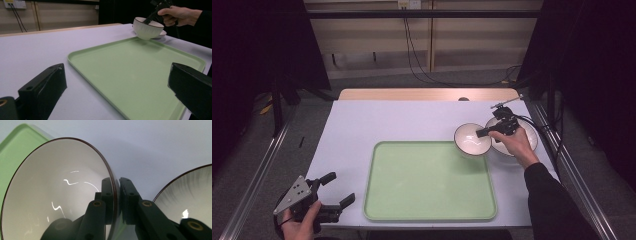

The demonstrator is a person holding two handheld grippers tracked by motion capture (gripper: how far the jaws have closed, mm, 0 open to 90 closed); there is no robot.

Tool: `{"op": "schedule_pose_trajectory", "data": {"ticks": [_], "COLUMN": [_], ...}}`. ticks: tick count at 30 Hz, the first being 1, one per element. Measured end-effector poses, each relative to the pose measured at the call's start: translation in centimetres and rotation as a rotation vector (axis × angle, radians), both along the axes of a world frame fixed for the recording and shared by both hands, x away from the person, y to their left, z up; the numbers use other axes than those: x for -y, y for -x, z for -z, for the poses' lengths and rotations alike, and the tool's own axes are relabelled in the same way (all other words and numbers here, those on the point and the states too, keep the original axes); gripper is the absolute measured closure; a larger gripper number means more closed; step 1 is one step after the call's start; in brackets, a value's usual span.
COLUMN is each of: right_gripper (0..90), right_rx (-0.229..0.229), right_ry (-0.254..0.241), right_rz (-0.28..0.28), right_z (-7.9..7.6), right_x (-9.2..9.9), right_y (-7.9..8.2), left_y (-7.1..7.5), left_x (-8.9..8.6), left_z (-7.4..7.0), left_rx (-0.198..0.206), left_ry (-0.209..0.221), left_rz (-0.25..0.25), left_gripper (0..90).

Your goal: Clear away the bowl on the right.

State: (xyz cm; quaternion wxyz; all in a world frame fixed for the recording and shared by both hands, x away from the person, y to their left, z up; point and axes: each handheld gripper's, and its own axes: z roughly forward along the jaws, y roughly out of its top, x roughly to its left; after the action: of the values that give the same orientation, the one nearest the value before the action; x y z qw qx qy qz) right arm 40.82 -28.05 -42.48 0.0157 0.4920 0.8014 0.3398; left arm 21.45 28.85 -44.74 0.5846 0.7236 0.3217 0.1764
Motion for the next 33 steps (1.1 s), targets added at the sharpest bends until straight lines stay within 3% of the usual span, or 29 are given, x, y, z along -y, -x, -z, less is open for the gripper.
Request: {"op": "schedule_pose_trajectory", "data": {"ticks": [12, 19, 33], "right_gripper": [82.7, 82.9, 83.5], "right_rx": [-0.037, -0.042, -0.036], "right_ry": [0.035, 0.04, 0.074], "right_rz": [0.012, 0.019, 0.014], "right_z": [1.1, 1.7, 1.9], "right_x": [-0.3, -0.5, -0.6], "right_y": [-0.7, -0.9, -0.8], "left_y": [0.0, 0.0, -0.1], "left_x": [0.0, 0.0, 0.0], "left_z": [0.0, 0.1, 0.0], "left_rx": [0.001, -0.003, 0.004], "left_ry": [-0.009, 0.007, -0.013], "left_rz": [0.005, 0.009, 0.012], "left_gripper": [1.7, 1.7, 1.8]}}
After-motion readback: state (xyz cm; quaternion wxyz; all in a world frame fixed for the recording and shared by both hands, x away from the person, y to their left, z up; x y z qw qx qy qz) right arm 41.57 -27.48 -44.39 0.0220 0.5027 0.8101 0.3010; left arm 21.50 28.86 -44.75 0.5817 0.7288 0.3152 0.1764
